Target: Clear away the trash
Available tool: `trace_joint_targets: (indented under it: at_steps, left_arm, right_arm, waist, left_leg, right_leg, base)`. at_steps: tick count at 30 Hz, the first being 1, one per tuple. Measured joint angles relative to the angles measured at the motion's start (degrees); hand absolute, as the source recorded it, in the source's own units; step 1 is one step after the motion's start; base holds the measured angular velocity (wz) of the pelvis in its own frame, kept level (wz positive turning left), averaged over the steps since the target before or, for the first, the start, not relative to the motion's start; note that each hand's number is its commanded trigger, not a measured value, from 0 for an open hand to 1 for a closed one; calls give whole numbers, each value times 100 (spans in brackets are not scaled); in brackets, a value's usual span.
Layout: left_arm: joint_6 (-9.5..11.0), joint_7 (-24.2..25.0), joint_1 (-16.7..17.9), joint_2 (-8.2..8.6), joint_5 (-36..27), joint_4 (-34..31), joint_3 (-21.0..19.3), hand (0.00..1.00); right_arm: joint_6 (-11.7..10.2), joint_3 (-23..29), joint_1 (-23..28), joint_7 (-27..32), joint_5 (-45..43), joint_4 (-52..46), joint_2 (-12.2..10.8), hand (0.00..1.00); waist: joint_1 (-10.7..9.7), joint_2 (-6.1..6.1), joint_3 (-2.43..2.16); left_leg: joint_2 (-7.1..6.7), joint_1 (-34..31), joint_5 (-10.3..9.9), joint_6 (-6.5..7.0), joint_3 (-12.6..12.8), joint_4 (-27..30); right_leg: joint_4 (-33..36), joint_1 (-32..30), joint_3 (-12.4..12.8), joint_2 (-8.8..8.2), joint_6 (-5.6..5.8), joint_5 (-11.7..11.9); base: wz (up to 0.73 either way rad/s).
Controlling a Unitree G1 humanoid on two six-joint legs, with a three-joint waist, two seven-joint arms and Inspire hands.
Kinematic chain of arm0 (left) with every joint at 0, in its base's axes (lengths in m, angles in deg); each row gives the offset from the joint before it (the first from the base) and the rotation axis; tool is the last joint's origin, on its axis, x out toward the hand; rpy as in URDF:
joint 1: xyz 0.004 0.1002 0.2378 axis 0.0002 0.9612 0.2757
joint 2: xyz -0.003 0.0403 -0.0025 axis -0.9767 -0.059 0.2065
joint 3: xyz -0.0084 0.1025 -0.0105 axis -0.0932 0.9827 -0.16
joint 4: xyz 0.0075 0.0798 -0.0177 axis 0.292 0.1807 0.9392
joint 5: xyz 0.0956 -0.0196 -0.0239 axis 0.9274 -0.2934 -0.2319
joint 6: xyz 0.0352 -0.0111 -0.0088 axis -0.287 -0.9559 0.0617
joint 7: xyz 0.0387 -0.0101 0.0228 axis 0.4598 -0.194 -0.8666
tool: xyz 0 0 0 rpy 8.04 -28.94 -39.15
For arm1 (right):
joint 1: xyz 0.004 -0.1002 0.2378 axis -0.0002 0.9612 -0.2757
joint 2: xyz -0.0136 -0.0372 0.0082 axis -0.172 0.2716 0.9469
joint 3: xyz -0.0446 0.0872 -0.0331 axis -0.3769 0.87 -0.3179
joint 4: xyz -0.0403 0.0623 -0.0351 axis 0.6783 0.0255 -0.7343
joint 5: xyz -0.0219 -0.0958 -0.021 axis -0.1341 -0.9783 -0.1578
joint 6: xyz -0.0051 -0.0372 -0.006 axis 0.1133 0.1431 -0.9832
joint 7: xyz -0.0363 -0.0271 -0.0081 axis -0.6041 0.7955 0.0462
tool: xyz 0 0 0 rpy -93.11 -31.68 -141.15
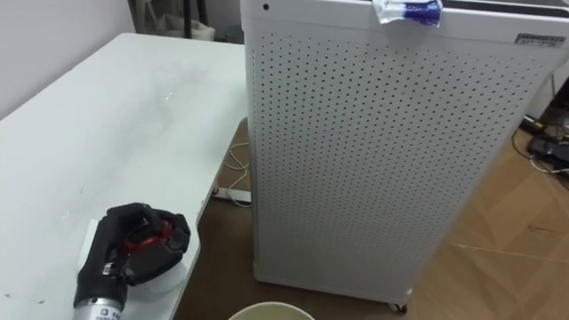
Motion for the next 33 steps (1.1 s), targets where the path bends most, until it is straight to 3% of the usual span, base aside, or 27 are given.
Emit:
trace_joint_targets:
  at_steps: [6, 11, 13, 18, 25, 27, 28, 29, 30, 33]
  left_arm:
    - [-11, 285, -32, 90, -637, -93, 265, 100]
    - [-325, 620, -51, 145, -1029, -126, 648, 100]
    - [-428, 866, -82, 163, -1245, -132, 723, 100]
    - [-448, 1028, -410, 172, -1379, -133, 779, 100]
    - [-449, 1246, -734, 357, -1490, -133, 1006, 100]
    - [-478, 1394, -730, 365, -1491, -132, 1112, 100]
    - [-479, 1485, -733, 380, -1489, -133, 1131, 46]
    - [-478, 1527, -733, 386, -1489, -133, 1135, 11]
    - [-480, 1574, -733, 391, -1488, -132, 1146, 0]
    - [-481, 1741, -722, 388, -1481, -132, 1216, 0]
  right_arm:
    - [0, -173, -172, 85, 21, 33, -31, 100]
    - [75, -286, -388, 74, 37, 38, -50, 100]
    - [151, -285, -565, 87, 56, 38, -86, 100]
    - [164, -286, -895, 212, 57, 44, -107, 100]
    - [163, -344, -1249, 354, 59, 70, -127, 100]
    - [164, -342, -1262, 353, 59, 71, -126, 100]
    - [164, -342, -1280, 337, 58, 71, -126, 100]
    - [164, -334, -1291, 320, 47, 71, -126, 100]
    - [164, -334, -1312, 310, 39, 70, -126, 100]
    - [163, -327, -1324, 308, 47, 71, -109, 100]
  waist:
    - [15, -69, -57]
    - [-17, -115, -57]
    - [-15, -135, -42]
    - [28, -156, 27]
    - [-4, -57, 97]
    - [-16, -23, 99]
    - [-12, -13, 100]
    - [-23, -9, 98]
    - [-49, 4, 99]
    - [-56, 14, 95]
  left_leg:
    - [0, -86, 1, 1, 70, 65]
    - [12, -271, 1, 1, 235, 145]
    - [27, -389, 1, 1, 406, 220]
    - [61, -534, 0, 1, 688, 226]
    - [104, -1035, 0, 2, 693, 428]
    - [110, -1106, 0, 1, 693, 474]
    - [110, -1157, 0, 2, 693, 495]
    - [110, -1190, 0, 1, 698, 504]
    - [109, -1227, 0, 2, 700, 505]
    - [111, -1229, 1, 2, 713, 506]
  right_leg:
    - [4, -116, 92, -7, 0, 0]
    - [124, -377, 178, -15, -4, 5]
    - [229, -576, 320, -31, -20, 16]
    - [457, -951, 490, -18, -58, 44]
    - [532, -1393, 435, -1, -111, 181]
    - [553, -1450, 402, -3, -116, 187]
    - [598, -1517, 369, -3, -116, 186]
    - [605, -1546, 357, -3, -120, 189]
    - [606, -1580, 352, -10, -128, 194]
    - [600, -1581, 342, -17, -128, 194]
  base:
    - [-5]
    - [-14]
    - [-36]
    - [-32]
    - [-3]
    - [2]
    - [0]
    - [-3]
    - [0]
    - [0]
